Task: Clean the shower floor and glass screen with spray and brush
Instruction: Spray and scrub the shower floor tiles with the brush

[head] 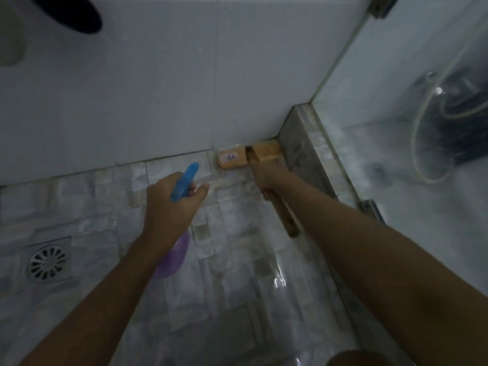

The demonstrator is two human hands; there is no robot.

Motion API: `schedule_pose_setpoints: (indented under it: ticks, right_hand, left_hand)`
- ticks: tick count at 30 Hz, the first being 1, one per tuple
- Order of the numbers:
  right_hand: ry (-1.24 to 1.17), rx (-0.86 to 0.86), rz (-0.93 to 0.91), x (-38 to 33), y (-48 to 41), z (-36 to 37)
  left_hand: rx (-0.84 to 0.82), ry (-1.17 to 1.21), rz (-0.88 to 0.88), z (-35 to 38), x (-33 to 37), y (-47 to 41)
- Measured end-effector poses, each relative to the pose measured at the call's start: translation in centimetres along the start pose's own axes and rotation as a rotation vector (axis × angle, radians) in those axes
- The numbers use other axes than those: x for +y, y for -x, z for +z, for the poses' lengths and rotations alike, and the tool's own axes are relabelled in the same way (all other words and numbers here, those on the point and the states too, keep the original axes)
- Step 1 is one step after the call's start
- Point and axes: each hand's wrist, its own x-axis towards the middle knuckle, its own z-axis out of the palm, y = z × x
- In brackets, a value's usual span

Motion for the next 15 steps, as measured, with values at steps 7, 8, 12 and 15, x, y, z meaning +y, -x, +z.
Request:
schedule_pose_setpoints:
  ticks: [7,8,12,15]
  right_hand:
    - [-0.039,-0.072,-0.019,1.4,1.2,0.4]
    - [-0.117,-0.105,0.046,2.6,2.5,1.3]
    - [-0.087,-0.085,0.065,4.0,3.4,2.4]
    - [-0.081,0.008,-0.051,0.5,0.9,0.5]
  left_hand:
    - [-0.029,0.021,0.008,0.6,1.4,0.5]
    - [-0.031,0.012,0.012,0.3,1.5,0.5]
    - [-0.019,-0.013,0.011,-1.5,0.8,0.0]
    - [-0.006,-0.021,0.014,-2.5,-0.2,-0.4]
